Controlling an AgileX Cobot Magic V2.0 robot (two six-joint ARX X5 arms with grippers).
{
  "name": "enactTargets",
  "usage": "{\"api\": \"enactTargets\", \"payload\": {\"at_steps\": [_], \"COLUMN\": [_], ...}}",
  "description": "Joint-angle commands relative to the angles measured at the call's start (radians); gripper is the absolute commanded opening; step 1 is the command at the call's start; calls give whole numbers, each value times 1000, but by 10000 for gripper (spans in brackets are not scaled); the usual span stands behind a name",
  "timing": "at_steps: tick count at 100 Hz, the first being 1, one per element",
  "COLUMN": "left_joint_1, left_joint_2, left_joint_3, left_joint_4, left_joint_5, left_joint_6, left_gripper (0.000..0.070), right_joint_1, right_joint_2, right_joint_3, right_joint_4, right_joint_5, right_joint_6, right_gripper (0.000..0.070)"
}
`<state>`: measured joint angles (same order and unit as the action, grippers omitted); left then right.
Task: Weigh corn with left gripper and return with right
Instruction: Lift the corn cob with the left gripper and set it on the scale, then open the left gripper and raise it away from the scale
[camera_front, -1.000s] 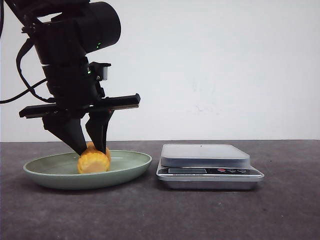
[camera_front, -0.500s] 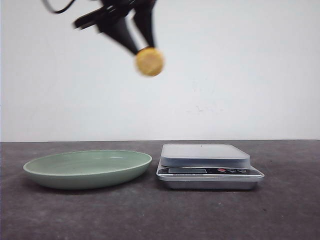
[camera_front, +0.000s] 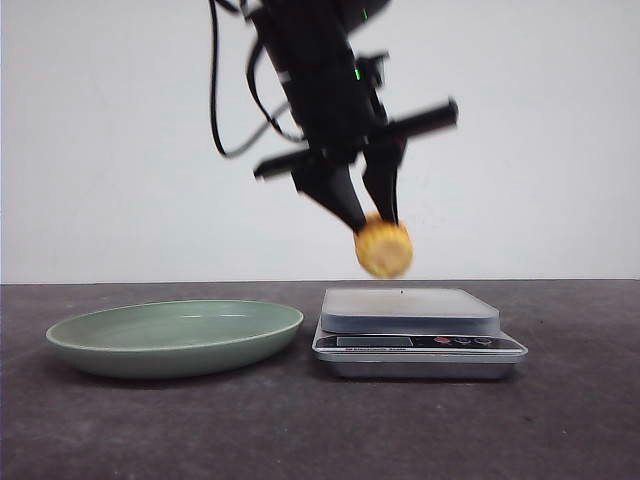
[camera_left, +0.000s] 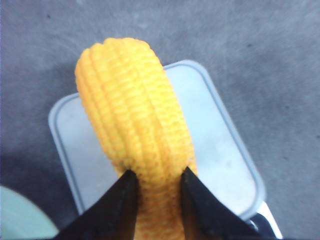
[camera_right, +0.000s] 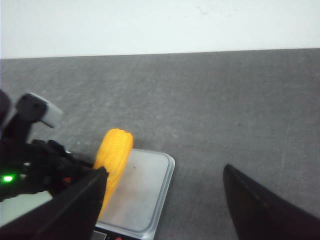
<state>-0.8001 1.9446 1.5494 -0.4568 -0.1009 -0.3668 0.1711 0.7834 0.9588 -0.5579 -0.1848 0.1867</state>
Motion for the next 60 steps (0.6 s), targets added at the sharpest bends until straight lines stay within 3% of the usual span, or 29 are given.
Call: {"api": "enactTargets", "payload": {"at_steps": [1,13,17,23,28,33,47,60], "left_joint_1": [-14,-21,-25,-28,-32,-37,-40,-40], "left_joint_2": [34,59,63,64,64,64,39,-50], "left_joint_3": [29,29,29,29,29,29,31,48], "left_joint_4": [20,18,14,7,4,5,-1,-47], "left_joint_5": [1,2,2,2,1,1,-5,-77], "left_joint_6": [-20,-19,-19,-19,-15,-9,20,80], "left_gripper": [4,6,41,184,357,439,435,435], "right_joint_1": [5,5,5,5,5,5,5,5], "right_joint_2": [5,5,5,5,5,5,5,5], "right_joint_3": [21,21,21,21,21,21,21,21], "right_joint_4": [-6,-25,-26,-26,-23,-21,-19,-12], "right_joint_5": [2,2,2,2,2,2,2,2], "right_joint_6": [-16,-19,-19,-19,-19,-18,-18,-19], "right_gripper": [464,464,466,467,477,490,493,493]}}
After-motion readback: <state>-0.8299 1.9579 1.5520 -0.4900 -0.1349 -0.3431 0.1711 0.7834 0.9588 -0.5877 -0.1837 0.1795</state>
